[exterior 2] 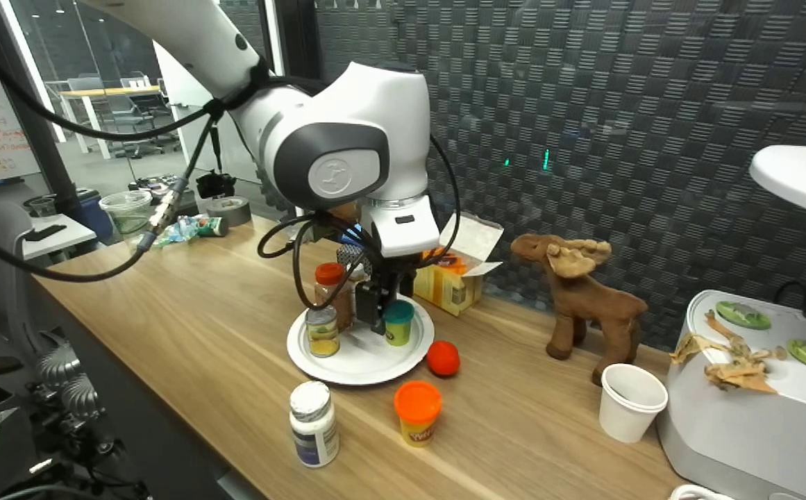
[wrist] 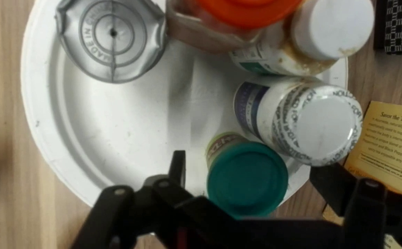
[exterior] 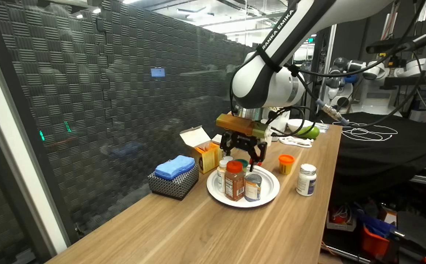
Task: Pick up the bottles from the table and put them on the white plate.
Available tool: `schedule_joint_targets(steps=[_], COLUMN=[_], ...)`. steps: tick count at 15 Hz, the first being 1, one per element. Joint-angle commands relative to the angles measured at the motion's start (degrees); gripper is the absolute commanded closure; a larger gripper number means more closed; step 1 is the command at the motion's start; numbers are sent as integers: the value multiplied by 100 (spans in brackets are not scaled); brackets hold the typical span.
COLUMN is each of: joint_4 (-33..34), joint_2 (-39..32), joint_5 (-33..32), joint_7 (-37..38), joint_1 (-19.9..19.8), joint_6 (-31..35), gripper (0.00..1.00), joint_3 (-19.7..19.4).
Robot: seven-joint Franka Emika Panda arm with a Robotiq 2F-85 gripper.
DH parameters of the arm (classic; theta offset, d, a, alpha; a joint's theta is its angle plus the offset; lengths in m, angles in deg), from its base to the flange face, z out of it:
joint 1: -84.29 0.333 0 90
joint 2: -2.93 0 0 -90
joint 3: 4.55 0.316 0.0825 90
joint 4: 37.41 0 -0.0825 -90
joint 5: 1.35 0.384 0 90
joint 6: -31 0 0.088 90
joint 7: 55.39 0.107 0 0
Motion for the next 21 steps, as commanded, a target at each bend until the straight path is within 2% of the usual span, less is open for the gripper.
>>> schedule_joint_targets(steps=[1,5,8,11,17,19,21], joint_4=[-127,-453,-815,-1387,-2563,-2883,-3101], joint_2=[399,1174,1961,2752,3714,3864,3982], joint_5=[-515,-1417,-2071,-1748,-1199,-1186,-1554], joint_7=[231,537,593,-126,-1653,-1944,-1881], joint_1=[241,448,386,137,18,-107,-376], joint_6=[-31,-12,-26,86,-13,-71,-159], gripper=[0,0,0,0,0,0,0], joint_3=[-272,-582,-586,-217,134,163,219])
